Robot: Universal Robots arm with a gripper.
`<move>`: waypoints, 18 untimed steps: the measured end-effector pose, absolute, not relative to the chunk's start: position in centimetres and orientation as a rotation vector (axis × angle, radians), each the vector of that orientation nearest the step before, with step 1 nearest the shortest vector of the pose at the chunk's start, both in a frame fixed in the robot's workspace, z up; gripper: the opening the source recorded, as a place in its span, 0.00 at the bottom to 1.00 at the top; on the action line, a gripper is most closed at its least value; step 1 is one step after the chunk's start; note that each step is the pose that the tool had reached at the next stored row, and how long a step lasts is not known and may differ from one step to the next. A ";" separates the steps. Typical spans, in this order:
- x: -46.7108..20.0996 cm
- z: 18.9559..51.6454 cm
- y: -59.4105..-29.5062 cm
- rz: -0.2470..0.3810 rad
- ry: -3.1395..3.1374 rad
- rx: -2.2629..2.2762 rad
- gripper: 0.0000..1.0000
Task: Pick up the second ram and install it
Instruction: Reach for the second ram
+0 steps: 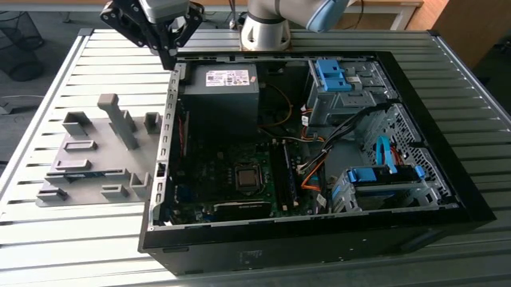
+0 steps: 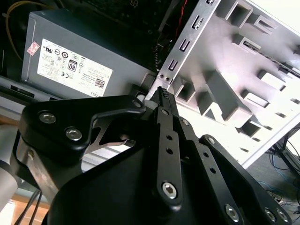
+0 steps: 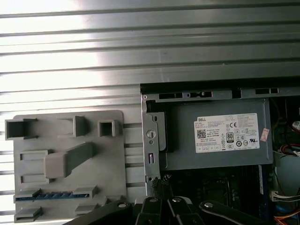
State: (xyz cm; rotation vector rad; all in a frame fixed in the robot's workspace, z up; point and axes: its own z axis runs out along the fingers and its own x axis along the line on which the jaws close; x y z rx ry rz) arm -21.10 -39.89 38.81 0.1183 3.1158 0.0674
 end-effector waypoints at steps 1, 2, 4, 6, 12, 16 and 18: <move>-21.2 38.8 -39.9 0.067 3.116 0.118 0.11; -21.3 38.8 -39.9 0.068 3.116 0.118 0.11; -21.5 38.8 -39.9 0.068 3.116 0.118 0.11; -21.7 38.8 -39.9 0.068 3.116 0.118 0.11; -22.4 38.7 -39.9 0.068 3.116 0.118 0.11; -22.8 38.7 -40.0 0.067 3.116 0.118 0.11; -23.0 38.7 -40.3 0.068 3.116 0.118 0.11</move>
